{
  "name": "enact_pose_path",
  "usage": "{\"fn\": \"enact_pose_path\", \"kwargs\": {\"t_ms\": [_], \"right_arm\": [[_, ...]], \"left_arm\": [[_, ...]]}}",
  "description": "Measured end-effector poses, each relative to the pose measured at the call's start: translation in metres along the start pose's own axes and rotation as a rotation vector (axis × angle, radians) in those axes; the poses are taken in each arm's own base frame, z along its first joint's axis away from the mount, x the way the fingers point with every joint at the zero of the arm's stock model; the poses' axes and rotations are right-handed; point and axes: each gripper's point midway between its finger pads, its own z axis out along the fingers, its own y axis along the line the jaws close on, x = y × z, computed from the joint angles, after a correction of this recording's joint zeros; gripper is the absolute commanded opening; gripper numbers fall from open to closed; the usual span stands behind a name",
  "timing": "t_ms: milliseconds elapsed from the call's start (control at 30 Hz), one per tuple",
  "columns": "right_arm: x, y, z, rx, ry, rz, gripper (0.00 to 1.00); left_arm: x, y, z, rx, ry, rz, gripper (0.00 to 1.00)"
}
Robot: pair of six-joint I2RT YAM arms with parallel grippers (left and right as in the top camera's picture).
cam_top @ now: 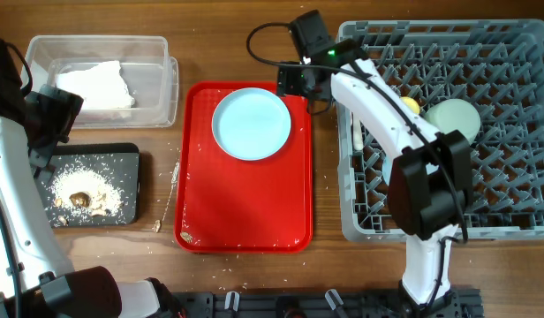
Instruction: Sort waste into correct bins and load items into the dishwasher rack
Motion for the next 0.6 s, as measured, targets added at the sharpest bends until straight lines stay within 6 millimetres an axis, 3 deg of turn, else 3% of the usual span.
{"fn": "enact_pose_path", "kwargs": {"t_ms": [67,167,267,367,533,600], "right_arm": [[0.009,0.006,0.014,-0.021,0.04,-0.013,0.59],[0.038,0.019,0.044,-0.034,0.133,-0.048,0.56],[0.06,0.027,0.06,-0.026,0.187,-0.071,0.56],[0.071,0.033,0.065,-0.019,0.211,-0.082,0.48],[0.074,0.028,0.064,0.001,0.226,-0.071,0.09],[0.077,0.025,0.064,0.011,0.237,-0.069,0.04]], "left_arm": [[0.0,0.0,0.0,0.0,0.0,0.0,1.0],[0.0,0.0,0.0,0.0,0.0,0.0,1.0],[0.0,0.0,0.0,0.0,0.0,0.0,1.0],[0.0,0.0,0.0,0.0,0.0,0.0,1.0],[0.0,0.0,0.0,0.0,0.0,0.0,1.0],[0.0,0.0,0.0,0.0,0.0,0.0,1.0]]}}
